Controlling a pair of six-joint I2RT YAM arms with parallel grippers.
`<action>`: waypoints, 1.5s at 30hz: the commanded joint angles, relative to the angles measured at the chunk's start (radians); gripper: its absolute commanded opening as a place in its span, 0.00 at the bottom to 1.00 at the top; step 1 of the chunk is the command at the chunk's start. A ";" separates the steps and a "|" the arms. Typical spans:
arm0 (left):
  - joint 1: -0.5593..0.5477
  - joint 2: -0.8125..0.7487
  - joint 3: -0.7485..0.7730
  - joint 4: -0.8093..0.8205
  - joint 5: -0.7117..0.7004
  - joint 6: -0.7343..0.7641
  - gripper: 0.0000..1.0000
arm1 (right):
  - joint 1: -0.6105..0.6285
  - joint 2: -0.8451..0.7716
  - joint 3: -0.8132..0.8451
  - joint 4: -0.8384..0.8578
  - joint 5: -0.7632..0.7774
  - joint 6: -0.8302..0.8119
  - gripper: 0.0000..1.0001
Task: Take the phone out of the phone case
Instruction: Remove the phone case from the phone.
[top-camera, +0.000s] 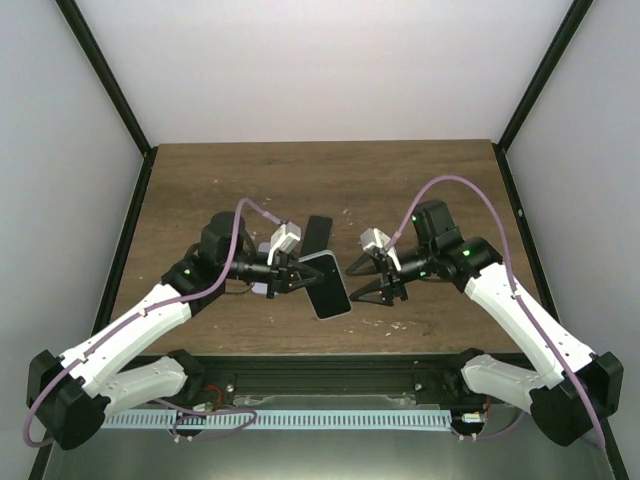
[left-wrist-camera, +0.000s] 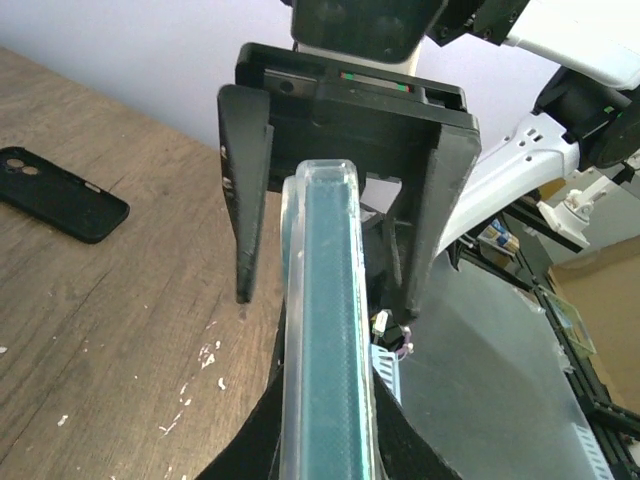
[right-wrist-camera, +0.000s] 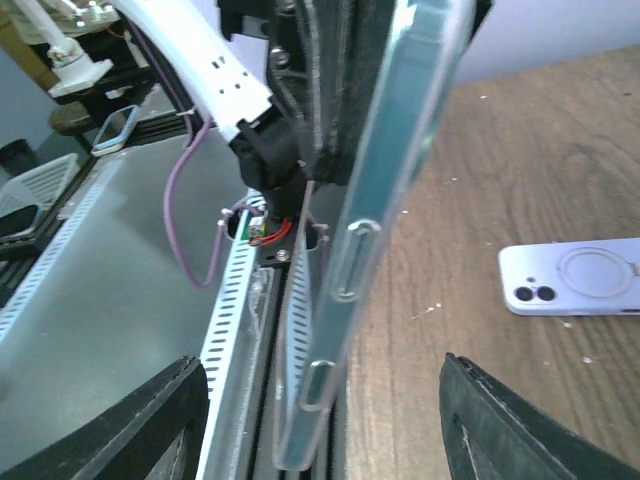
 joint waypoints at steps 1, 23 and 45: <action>0.001 -0.043 -0.005 0.082 0.022 0.018 0.00 | 0.035 -0.012 0.017 -0.039 -0.066 -0.042 0.65; 0.004 -0.083 -0.009 0.032 -0.048 0.063 0.32 | 0.097 0.105 0.130 -0.090 0.056 -0.062 0.05; 0.004 -0.080 -0.002 -0.010 -0.053 0.100 0.00 | 0.097 0.157 0.175 -0.103 0.012 0.003 0.04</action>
